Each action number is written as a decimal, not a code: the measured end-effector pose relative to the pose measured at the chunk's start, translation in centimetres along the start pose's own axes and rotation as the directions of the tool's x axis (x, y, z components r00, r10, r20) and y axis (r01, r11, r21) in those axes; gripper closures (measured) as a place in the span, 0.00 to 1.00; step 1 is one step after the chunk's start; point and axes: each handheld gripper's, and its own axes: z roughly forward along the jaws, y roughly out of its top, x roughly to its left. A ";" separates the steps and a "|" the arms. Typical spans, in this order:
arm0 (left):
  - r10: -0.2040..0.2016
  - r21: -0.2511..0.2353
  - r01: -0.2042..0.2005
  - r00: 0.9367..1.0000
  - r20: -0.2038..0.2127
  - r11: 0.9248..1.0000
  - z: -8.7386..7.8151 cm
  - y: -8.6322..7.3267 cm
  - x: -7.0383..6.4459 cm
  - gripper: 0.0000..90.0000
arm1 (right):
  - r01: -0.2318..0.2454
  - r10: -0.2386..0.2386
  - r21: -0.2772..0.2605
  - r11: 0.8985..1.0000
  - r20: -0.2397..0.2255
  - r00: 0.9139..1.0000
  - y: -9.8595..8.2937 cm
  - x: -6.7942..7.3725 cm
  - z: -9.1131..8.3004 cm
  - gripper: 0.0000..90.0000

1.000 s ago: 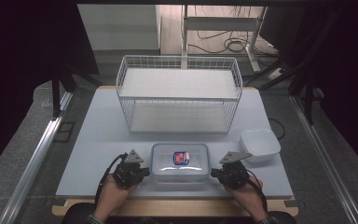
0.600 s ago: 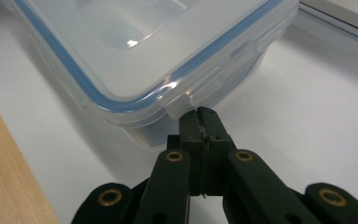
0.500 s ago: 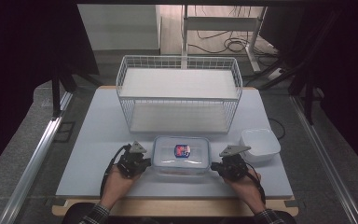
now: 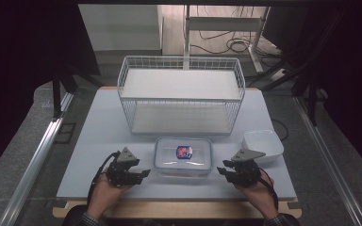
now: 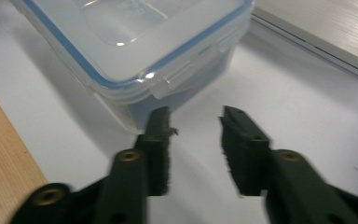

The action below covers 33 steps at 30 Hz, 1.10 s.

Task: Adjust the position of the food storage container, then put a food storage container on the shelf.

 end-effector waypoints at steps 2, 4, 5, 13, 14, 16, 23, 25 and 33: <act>0.006 -0.003 -0.006 1.000 0.009 1.000 -0.1 -0.2 -0.1 0.28 | 0.003 -0.003 -0.008 1.000 0.003 1.000 -0.2 0.0 -0.1 0.49; 0.022 -0.013 -0.022 1.000 0.006 1.000 -0.2 -0.3 -0.1 0.20 | 0.006 -0.006 -0.020 1.000 -0.002 1.000 -0.3 0.0 -0.2 0.40; 0.022 -0.013 -0.022 1.000 0.006 1.000 -0.2 -0.3 -0.1 0.16 | 0.006 -0.006 -0.020 1.000 -0.002 1.000 -0.3 0.0 -0.2 0.40; 0.006 -0.056 -0.005 1.000 0.012 0.998 0.0 -0.4 0.2 0.09 | -0.019 0.017 -0.064 0.998 -0.023 1.000 -0.4 -0.2 -0.1 0.18; 0.006 -0.056 -0.005 1.000 0.012 0.998 0.0 -0.4 0.2 0.09 | -0.023 0.021 -0.073 0.997 -0.022 1.000 -0.3 -0.2 -0.1 0.17; 0.003 -0.070 -0.003 1.000 0.014 0.998 0.1 -0.5 0.4 0.07 | -0.027 0.025 -0.080 0.996 -0.024 0.999 -0.3 -0.2 -0.1 0.15; 0.007 -0.076 -0.007 1.000 0.000 0.997 -0.1 0.0 0.4 0.06 | -0.035 0.031 -0.129 0.991 -0.037 0.999 0.1 0.1 0.1 0.08; 0.007 -0.073 -0.007 1.000 0.001 0.997 -0.2 0.1 0.4 0.06 | -0.029 0.025 -0.123 0.992 -0.037 0.999 0.4 0.2 0.3 0.07; -0.017 -0.092 0.021 0.999 0.050 0.996 -0.5 1.2 0.2 0.04 | -0.040 0.034 -0.113 0.993 -0.056 0.998 1.6 0.6 0.8 0.02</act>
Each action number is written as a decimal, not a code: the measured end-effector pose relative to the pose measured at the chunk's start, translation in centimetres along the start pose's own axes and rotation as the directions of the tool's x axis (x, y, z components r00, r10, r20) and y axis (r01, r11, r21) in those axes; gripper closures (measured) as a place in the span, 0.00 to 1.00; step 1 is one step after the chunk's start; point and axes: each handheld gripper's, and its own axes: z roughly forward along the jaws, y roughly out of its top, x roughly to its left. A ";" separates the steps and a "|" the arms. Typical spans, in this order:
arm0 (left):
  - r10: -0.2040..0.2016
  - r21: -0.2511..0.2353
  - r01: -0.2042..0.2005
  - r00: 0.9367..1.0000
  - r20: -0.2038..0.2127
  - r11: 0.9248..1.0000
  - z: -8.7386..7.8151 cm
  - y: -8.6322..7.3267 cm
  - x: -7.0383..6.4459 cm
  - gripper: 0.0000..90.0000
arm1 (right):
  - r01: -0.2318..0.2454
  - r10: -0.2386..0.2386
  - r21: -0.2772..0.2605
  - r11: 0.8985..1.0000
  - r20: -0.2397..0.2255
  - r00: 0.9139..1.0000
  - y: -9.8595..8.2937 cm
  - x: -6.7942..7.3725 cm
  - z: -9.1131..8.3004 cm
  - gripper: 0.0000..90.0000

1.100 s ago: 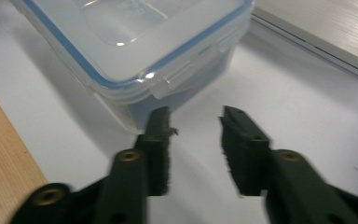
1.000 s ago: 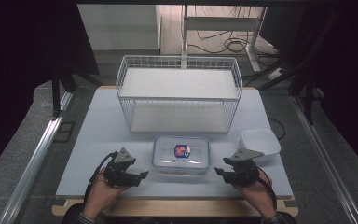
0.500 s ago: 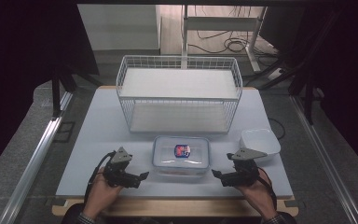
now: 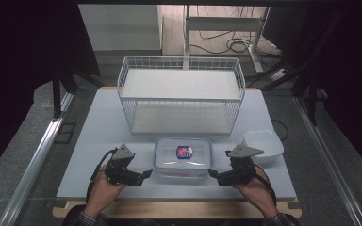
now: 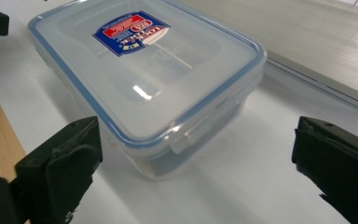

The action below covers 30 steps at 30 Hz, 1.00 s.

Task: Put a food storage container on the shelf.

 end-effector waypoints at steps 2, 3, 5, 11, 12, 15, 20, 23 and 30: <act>0.004 0.004 -0.004 1.000 0.011 1.000 0.1 0.1 0.0 0.04 | -0.008 0.008 0.000 1.000 -0.006 1.000 0.1 0.0 0.1 0.02; 0.025 0.013 -0.025 1.000 0.009 1.000 0.2 0.3 -0.2 0.04 | -0.015 0.016 0.004 1.000 -0.017 1.000 0.2 0.0 0.2 0.02; 0.034 0.020 -0.034 0.999 0.011 0.999 0.3 0.4 -0.3 0.04 | -0.013 0.013 0.006 1.000 -0.018 1.000 0.2 0.0 0.3 0.02; 0.046 0.025 -0.047 0.999 0.029 0.999 0.9 1.6 -0.6 0.04 | -0.007 0.008 0.021 1.000 -0.025 1.000 0.6 0.1 0.6 0.01; 0.044 0.026 -0.045 0.999 0.029 0.999 0.9 1.8 -0.6 0.05 | -0.005 0.006 0.026 1.000 -0.021 1.000 0.7 0.2 0.7 0.01; 0.027 0.012 -0.027 0.999 0.044 1.000 1.1 2.6 -0.3 0.08 | -0.002 0.003 0.046 0.999 -0.020 1.000 1.1 0.1 0.9 0.02; 0.008 0.014 -0.008 0.999 0.052 1.000 1.5 3.8 0.2 0.11 | 0.000 0.000 0.072 0.997 -0.005 1.000 2.3 -0.1 1.8 0.06; 0.001 0.028 -0.003 0.998 0.063 1.000 2.2 4.5 0.6 0.12 | -0.011 0.011 0.078 0.997 -0.002 1.000 2.8 -0.4 2.4 0.08; -0.036 0.068 0.028 0.991 0.125 0.997 4.3 4.9 1.6 0.07 | -0.082 0.088 0.096 0.992 -0.052 0.995 3.0 -1.6 3.8 0.08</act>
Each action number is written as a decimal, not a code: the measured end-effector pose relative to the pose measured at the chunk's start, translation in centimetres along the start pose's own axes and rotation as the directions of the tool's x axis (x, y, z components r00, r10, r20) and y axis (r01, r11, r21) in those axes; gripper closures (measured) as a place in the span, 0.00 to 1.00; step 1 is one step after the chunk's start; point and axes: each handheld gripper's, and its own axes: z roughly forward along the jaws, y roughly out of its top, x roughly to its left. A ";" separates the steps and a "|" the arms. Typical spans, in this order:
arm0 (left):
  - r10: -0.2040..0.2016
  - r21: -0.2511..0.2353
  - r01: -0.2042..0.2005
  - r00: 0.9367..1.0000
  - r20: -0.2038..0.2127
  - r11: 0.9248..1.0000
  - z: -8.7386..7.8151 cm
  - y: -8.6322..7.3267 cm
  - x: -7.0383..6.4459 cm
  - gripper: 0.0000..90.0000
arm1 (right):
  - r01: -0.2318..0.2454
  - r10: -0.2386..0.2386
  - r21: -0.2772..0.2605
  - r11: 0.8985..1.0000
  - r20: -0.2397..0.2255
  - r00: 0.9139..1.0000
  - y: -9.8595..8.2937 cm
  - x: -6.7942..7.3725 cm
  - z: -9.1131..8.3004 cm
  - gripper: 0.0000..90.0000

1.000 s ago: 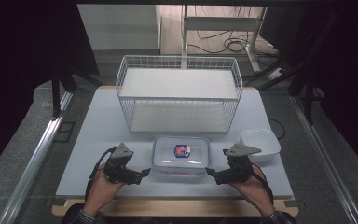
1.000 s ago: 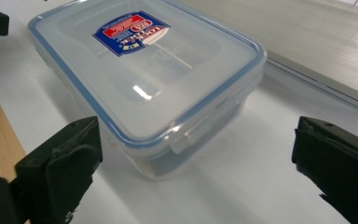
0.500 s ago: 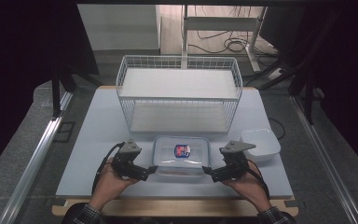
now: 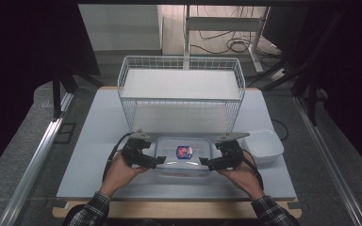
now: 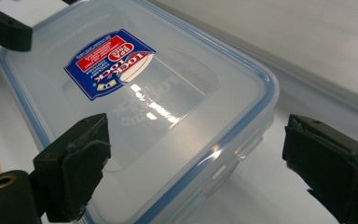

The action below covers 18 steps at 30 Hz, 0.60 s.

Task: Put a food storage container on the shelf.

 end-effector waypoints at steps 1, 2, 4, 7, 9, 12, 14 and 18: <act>0.000 0.000 0.000 1.000 0.000 1.000 0.0 0.0 0.0 0.06 | 0.000 0.000 0.000 1.000 0.000 1.000 0.0 0.0 0.0 0.08; -0.016 0.009 0.016 0.999 0.031 1.000 0.3 0.0 0.2 0.05 | -0.030 0.031 0.010 0.999 -0.026 0.999 -0.1 -0.4 0.1 0.07; -0.020 0.009 0.020 0.999 0.049 1.000 0.5 0.0 0.3 0.04 | -0.050 0.051 0.018 0.999 -0.043 0.998 -0.2 -0.5 0.2 0.06; -0.043 0.016 0.041 0.993 0.109 0.999 1.2 -0.2 0.4 0.03 | -0.087 0.090 0.031 0.996 -0.093 0.992 -0.4 -0.9 0.5 0.06; -0.071 0.027 0.068 0.986 0.149 0.997 1.6 -0.4 0.5 0.00 | -0.108 0.113 0.045 0.993 -0.124 0.986 -0.4 -1.0 0.8 0.05; -0.121 0.033 0.117 0.968 0.221 0.993 2.1 -0.9 1.1 0.00 | -0.160 0.173 0.082 0.984 -0.183 0.968 -0.7 -1.4 1.4 0.04; -0.122 0.032 0.118 0.967 0.224 0.993 2.1 -0.9 1.2 0.00 | -0.176 0.191 0.089 0.980 -0.203 0.960 -0.8 -1.4 1.6 0.04; -0.118 0.043 0.111 0.971 0.208 0.993 1.6 -0.9 0.9 0.03 | -0.187 0.203 0.097 0.978 -0.205 0.957 -0.8 -1.5 1.5 0.07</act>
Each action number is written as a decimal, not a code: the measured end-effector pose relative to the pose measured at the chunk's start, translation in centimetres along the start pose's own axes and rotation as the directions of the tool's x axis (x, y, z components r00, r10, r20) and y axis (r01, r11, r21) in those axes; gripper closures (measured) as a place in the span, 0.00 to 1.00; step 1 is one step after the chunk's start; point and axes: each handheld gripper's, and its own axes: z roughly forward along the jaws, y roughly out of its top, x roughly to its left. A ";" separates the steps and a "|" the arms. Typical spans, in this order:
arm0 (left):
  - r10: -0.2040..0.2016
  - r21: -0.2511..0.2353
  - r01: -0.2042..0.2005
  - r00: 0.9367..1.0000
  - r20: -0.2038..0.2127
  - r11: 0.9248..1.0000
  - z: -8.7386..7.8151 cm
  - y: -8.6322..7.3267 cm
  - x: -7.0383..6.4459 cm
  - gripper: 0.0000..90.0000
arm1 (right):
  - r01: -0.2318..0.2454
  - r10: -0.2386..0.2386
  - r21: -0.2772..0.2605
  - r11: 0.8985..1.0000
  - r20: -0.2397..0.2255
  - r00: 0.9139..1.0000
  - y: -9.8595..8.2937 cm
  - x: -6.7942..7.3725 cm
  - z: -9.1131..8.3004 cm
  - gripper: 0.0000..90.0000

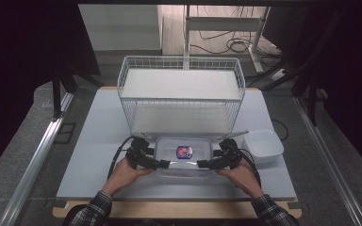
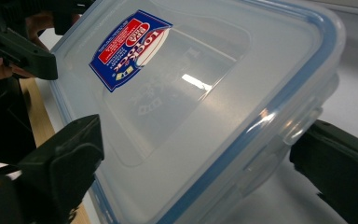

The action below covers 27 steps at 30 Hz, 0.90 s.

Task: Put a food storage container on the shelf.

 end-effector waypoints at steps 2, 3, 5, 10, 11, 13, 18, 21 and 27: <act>-0.008 0.005 0.008 1.000 0.006 1.000 -0.3 -0.2 -0.1 0.06 | -0.018 0.018 -0.003 1.000 -0.010 1.000 -0.1 -0.2 -0.4 0.12; -0.017 0.005 0.017 1.000 0.009 1.000 -0.4 -0.3 -0.1 0.08 | -0.027 0.027 0.000 1.000 -0.020 0.999 -0.2 -0.2 -0.5 0.14; -0.031 0.008 0.031 0.999 0.015 0.999 -0.7 -0.5 -0.2 0.11 | -0.040 0.040 0.004 0.999 -0.033 0.999 -0.4 -0.2 -0.8 0.17; -0.035 -0.016 0.036 0.999 0.015 0.999 -1.8 -1.4 -0.8 0.27 | -0.030 0.030 0.002 1.000 -0.051 0.998 -0.9 0.0 -1.8 0.31; -0.035 -0.016 0.036 0.999 0.015 0.999 -1.8 -1.4 -0.8 0.29 | -0.037 0.036 -0.012 0.999 -0.052 0.998 -1.0 0.0 -2.1 0.34; -0.014 -0.013 0.014 1.000 0.010 1.000 -2.0 -1.5 -1.0 0.32 | -0.039 0.037 -0.028 0.999 -0.058 0.998 -1.0 0.0 -2.5 0.40; -0.092 -0.048 0.095 0.994 0.058 0.994 -2.7 -2.1 -0.6 0.45 | -0.063 0.060 -0.048 0.997 -0.073 0.996 -1.3 0.0 -3.1 0.48; -0.127 -0.070 0.134 0.988 0.091 0.988 -2.9 -2.4 -0.2 0.49 | -0.073 0.069 -0.060 0.996 -0.075 0.995 -1.6 0.1 -3.2 0.50; -0.151 -0.103 0.161 0.984 0.097 0.982 -3.1 -2.5 -0.2 0.56 | -0.087 0.083 -0.102 0.991 -0.042 0.996 -1.8 0.7 -3.6 0.54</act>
